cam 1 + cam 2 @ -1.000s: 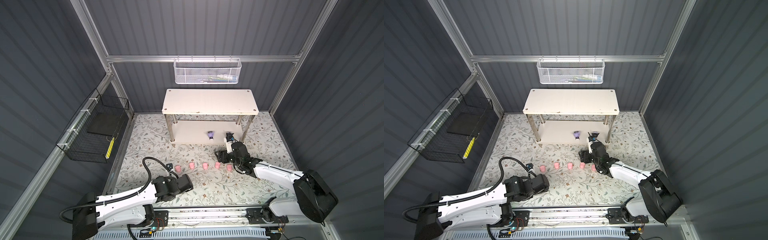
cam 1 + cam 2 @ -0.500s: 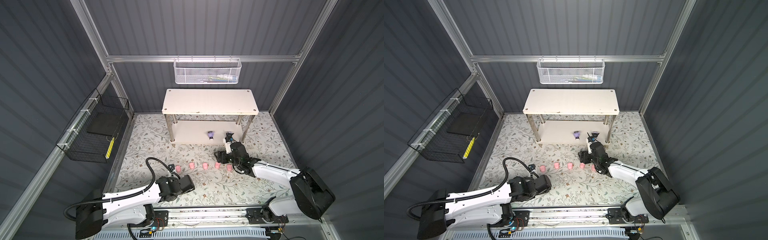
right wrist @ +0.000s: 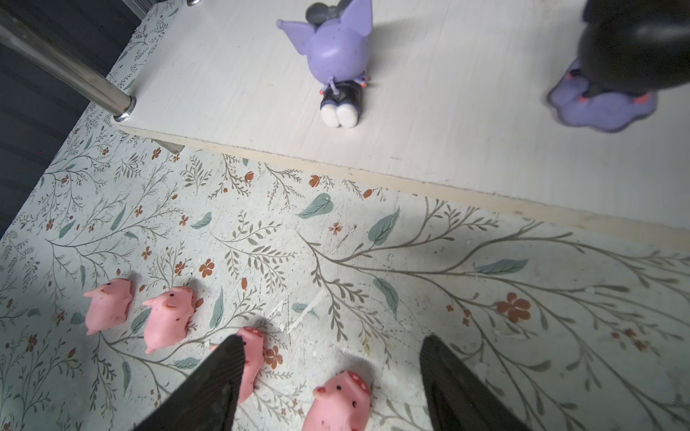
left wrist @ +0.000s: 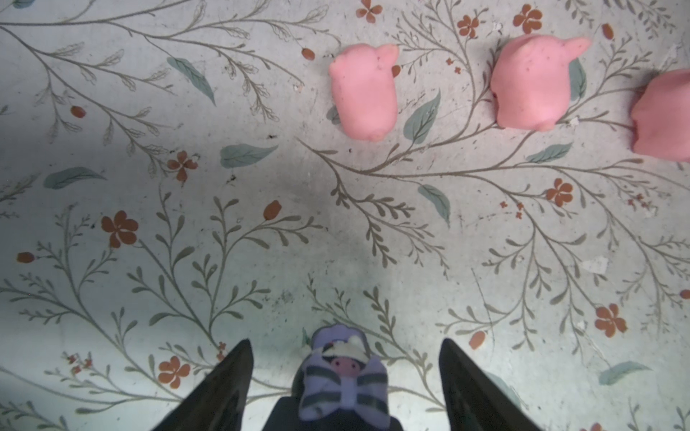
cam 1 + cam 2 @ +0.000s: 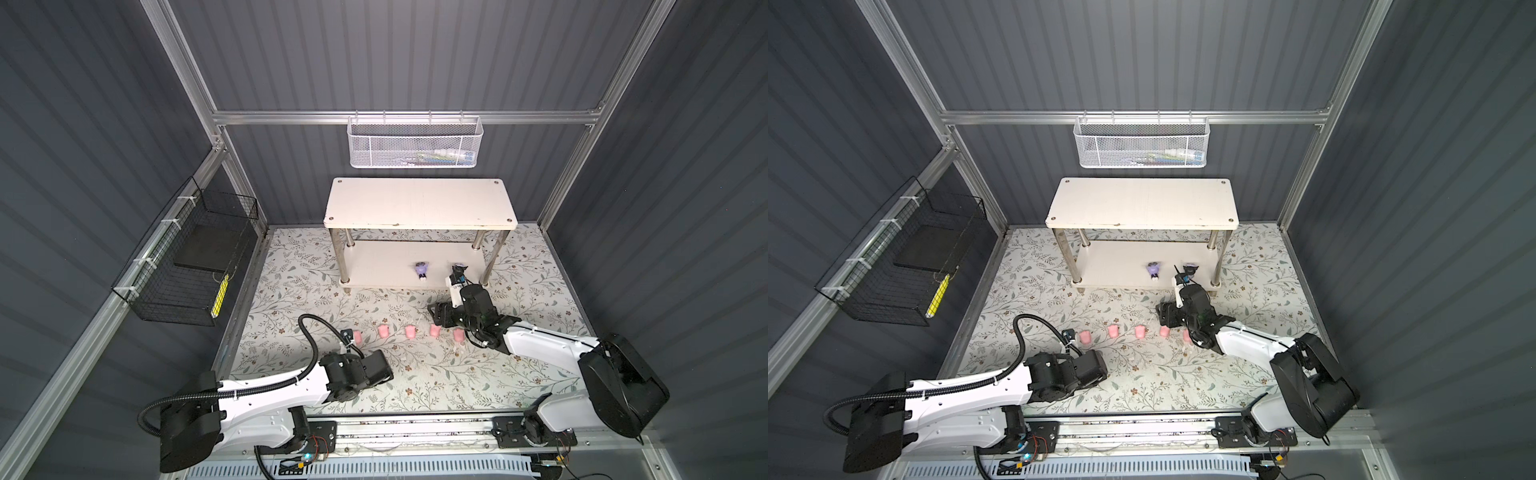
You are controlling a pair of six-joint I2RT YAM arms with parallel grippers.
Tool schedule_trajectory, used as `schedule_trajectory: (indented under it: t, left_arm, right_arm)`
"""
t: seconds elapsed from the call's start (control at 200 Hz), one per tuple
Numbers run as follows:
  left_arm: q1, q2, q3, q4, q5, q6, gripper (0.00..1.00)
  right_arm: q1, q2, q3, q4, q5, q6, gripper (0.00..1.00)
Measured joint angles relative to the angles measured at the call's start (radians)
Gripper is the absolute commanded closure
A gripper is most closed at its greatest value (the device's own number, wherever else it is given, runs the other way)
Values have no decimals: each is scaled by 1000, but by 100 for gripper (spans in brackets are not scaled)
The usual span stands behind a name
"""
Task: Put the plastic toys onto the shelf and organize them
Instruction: 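Lower the left gripper and close it on the cow toy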
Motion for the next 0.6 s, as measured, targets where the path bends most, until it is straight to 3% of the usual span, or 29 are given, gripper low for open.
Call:
schedule_trajectory:
  t: [0.415,0.6]
  left_arm:
    - [0,4,-11,19,0,0,30]
    - [0,10,-16,25,0,0,37]
  right_arm:
    - [0,0,0,0,0,4,24]
    - [0,2,0,0,0,4,24]
